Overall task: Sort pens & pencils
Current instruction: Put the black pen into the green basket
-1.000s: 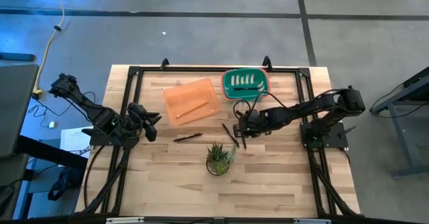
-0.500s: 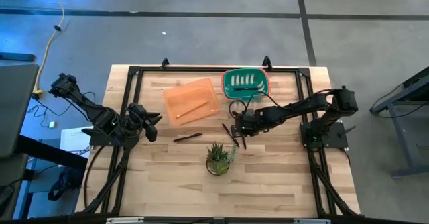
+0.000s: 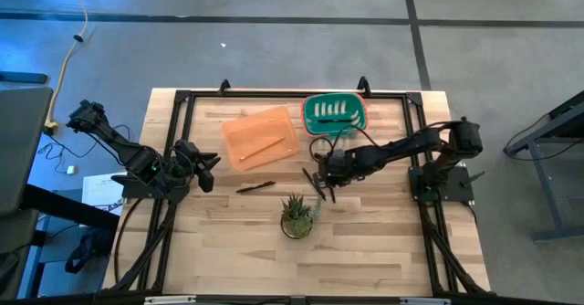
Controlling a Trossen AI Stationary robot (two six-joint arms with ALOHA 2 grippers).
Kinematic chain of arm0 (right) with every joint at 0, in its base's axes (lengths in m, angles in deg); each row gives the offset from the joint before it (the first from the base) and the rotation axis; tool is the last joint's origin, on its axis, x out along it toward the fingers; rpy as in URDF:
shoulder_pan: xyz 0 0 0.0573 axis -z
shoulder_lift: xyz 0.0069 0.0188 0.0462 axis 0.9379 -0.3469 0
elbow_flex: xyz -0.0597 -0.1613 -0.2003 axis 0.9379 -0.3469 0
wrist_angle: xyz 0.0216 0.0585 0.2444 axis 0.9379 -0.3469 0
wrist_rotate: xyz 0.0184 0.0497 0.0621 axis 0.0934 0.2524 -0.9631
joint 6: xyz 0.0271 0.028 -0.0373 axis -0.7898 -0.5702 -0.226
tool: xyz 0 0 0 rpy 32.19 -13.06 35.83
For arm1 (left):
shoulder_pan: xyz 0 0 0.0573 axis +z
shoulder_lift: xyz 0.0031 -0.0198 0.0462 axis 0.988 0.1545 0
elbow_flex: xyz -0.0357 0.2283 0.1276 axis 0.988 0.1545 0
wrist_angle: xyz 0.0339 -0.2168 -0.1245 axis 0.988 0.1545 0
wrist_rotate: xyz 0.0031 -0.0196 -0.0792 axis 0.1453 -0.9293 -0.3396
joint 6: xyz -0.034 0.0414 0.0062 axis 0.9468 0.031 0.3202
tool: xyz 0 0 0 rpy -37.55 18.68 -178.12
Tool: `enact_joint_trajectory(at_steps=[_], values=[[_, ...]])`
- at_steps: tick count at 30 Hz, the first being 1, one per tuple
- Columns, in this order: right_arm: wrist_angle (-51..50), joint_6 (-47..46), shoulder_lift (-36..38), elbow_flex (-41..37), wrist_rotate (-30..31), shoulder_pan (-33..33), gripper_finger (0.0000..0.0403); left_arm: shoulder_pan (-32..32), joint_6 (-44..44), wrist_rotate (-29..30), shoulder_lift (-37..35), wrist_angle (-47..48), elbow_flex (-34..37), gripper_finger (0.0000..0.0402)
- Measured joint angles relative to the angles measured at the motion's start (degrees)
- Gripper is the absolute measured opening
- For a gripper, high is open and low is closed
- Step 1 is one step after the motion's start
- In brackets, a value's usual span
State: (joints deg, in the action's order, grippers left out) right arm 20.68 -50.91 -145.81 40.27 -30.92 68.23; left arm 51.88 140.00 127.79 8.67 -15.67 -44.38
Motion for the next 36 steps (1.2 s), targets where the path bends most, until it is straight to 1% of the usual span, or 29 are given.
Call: enact_joint_trajectory(at_steps=[4,14,18,25,36], values=[[0.0,0.0,-0.7,0.0,-0.8,0.0,0.0098,0.0,0.0,0.0,0.0,-0.1,0.0,0.0076],[-1.0,0.3,-1.4,0.0,-1.2,0.1,0.0098,0.0,0.0,0.0,0.0,-0.1,0.0,0.0076],[0.5,0.6,-2.5,0.0,-1.8,0.1,0.0098,0.0,0.0,0.1,0.0,-0.1,0.0,0.0076],[0.4,1.0,-3.0,0.1,-2.6,0.6,0.0098,0.0,0.0,0.4,0.0,-0.3,0.0,0.0076],[-3.7,1.3,-3.1,0.3,-2.6,0.9,0.0098,0.0,0.0,0.4,0.0,-0.2,0.0,0.0076]])
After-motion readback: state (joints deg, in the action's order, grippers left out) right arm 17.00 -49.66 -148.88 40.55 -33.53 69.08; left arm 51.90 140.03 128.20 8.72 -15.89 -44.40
